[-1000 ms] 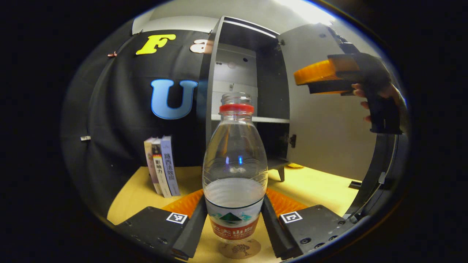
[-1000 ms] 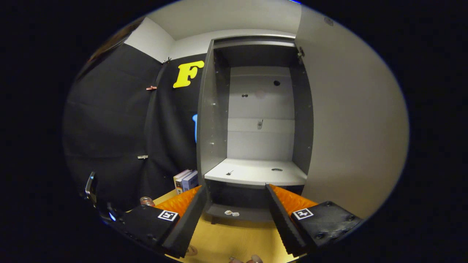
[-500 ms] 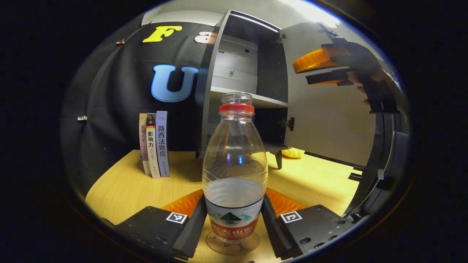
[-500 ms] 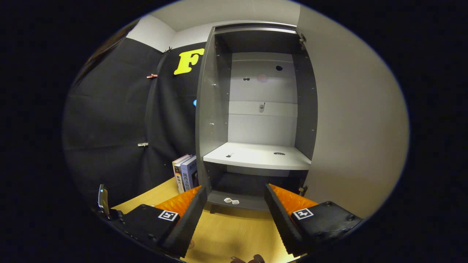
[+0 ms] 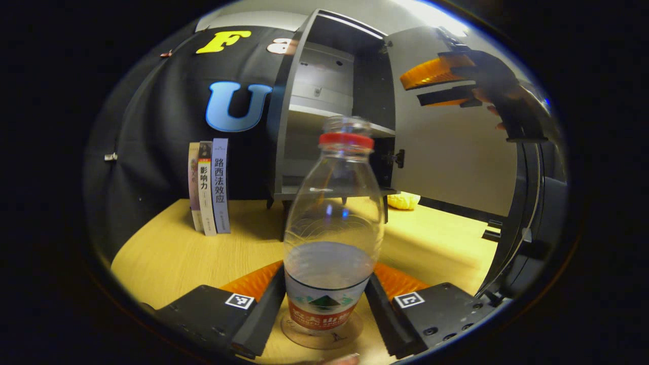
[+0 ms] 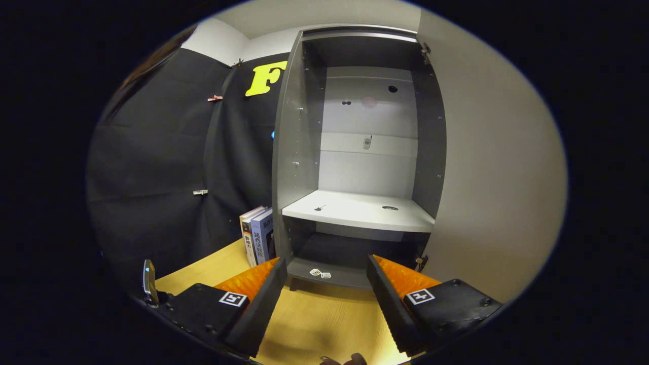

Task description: Open the cabinet door with the right hand, grasp the bottle in the cabinet with the left hand and place it on the coaster, then close the cabinet door with the right hand.

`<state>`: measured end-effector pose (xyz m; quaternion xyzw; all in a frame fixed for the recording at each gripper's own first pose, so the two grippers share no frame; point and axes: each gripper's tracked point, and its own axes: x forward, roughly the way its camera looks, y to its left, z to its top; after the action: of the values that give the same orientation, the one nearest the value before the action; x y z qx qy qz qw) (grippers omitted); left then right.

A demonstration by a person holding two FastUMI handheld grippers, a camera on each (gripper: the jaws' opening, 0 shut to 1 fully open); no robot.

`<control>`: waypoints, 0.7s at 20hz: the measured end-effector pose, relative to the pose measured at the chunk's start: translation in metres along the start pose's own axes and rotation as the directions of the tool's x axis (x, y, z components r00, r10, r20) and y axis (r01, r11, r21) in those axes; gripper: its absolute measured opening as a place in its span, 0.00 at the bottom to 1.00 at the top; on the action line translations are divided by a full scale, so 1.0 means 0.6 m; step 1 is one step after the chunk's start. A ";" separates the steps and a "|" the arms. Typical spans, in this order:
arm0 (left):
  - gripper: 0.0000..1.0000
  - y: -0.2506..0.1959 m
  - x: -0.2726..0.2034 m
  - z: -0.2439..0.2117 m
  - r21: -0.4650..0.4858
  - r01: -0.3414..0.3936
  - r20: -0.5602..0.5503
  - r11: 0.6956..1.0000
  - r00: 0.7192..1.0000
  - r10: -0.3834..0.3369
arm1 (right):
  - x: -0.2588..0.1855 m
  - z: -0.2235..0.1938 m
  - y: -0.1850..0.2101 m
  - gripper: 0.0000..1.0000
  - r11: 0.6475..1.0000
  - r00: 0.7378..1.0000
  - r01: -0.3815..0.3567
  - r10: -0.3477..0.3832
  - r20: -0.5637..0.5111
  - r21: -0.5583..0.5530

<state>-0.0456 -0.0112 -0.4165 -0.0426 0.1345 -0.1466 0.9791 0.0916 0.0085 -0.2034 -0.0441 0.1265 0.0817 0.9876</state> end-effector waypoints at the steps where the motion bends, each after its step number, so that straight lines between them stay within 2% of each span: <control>1: 0.89 0.001 -0.001 0.005 -0.015 -0.004 0.002 1.000 1.000 0.004 | -0.001 -0.001 0.002 0.98 1.000 1.000 -0.002 0.002 -0.002 -0.002; 2: 0.96 0.001 -0.003 0.005 -0.026 -0.008 0.000 1.000 1.000 0.008 | 0.001 -0.002 0.002 0.98 1.000 1.000 -0.003 0.003 -0.004 -0.005; 5: 0.95 0.002 -0.007 0.021 -0.014 -0.009 0.010 1.000 1.000 0.009 | 0.000 0.000 0.004 0.98 1.000 1.000 -0.003 0.003 -0.007 -0.005; 8: 0.95 -0.007 -0.008 0.062 0.008 0.023 0.036 1.000 0.999 -0.023 | -0.011 0.016 -0.003 0.98 1.000 1.000 0.011 -0.011 0.008 -0.009; 14: 0.95 -0.040 -0.001 0.164 0.069 0.084 0.069 0.994 0.994 -0.089 | -0.058 0.091 -0.042 0.98 0.995 0.993 0.089 -0.086 0.078 -0.043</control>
<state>-0.0257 -0.0297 -0.3189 -0.0212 0.0924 -0.1917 0.9769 0.0762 -0.0157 -0.1404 -0.0696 0.0850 0.0430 0.9930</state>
